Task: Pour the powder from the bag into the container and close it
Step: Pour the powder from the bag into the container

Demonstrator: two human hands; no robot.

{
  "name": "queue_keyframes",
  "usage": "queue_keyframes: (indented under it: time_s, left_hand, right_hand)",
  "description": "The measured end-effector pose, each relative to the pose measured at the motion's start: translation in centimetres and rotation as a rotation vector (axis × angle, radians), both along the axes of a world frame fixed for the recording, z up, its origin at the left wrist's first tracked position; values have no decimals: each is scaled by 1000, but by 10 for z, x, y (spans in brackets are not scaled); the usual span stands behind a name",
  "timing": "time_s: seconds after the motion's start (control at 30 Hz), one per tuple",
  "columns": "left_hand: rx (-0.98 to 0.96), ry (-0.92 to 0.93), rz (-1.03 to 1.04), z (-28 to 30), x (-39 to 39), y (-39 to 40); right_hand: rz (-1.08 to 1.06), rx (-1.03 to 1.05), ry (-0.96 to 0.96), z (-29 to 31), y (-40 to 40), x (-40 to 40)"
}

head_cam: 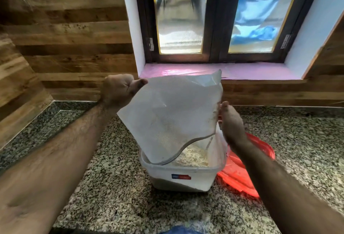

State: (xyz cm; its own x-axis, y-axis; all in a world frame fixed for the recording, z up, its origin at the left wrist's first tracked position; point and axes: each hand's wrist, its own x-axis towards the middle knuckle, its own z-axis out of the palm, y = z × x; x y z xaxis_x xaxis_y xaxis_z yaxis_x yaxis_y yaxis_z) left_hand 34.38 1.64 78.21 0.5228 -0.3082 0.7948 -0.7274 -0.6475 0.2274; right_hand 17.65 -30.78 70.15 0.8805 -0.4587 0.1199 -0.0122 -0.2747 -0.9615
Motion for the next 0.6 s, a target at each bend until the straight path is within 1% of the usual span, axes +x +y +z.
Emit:
queue_keyframes:
  time_s: [0.07,0.1,0.13,0.27,0.33,0.47,0.6]
  left_hand:
    - [-11,23,-6,-1,3,5]
    - [-11,26,-15,-2,4,6]
    - [-11,26,-20,-2,6,7]
    - [4,0,-8,-1,12,10]
    - [5,-36,-4,-1,14,12]
    - [47,-41,-18,-1,9,8]
    - [273,29,55,16,-2,-13]
  right_hand:
    - [209,40,80,-14,-6,3]
    - [270,25,105,-19,-11,5]
    - [285,-38,124,-24,-15,7]
    - [249,-330,165,-27,-17,7]
    - [269,-418,173,-27,-20,8]
    - [274,-479,195,-22,-20,7]
    - [243,-460,187,-22,-19,7]
